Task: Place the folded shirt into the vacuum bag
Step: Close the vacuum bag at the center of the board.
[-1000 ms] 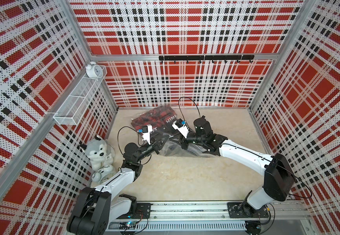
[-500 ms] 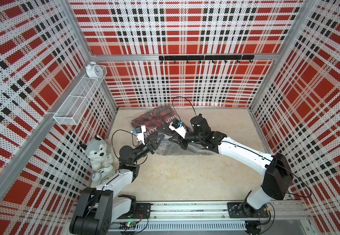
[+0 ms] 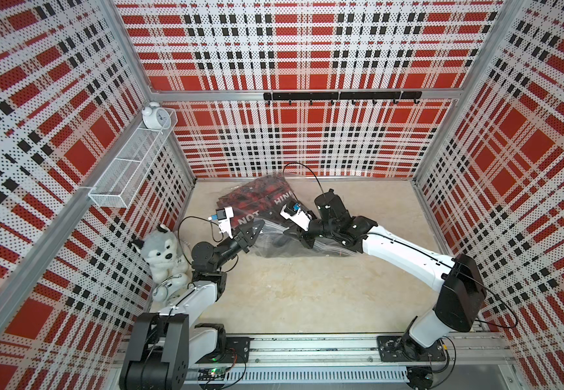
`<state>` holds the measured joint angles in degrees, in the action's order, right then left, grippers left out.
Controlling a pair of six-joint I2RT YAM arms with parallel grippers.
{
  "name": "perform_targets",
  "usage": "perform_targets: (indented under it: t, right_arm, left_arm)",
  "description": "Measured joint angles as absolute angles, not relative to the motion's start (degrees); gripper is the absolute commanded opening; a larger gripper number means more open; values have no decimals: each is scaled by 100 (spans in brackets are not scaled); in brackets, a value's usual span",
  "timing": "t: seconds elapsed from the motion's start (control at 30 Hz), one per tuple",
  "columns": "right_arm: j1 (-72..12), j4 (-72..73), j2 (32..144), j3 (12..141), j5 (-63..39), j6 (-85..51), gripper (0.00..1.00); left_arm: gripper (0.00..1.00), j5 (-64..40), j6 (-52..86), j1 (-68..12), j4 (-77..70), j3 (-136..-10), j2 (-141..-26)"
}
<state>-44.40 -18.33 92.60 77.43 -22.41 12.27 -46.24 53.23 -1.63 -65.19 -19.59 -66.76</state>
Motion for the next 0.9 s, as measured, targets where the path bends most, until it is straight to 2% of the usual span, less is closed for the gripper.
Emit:
perform_targets:
  t: [0.43,0.9]
  right_arm:
    - [-4462,-1999,9255,7813,-1979,1402,0]
    - [-4462,-2298,9076,7717,-1647,1409,0]
  left_arm:
    - [0,-4807,6073,486,-7190,-1959,-6794]
    - [0,-4803,7236,1000,-8696,-1959,-7634]
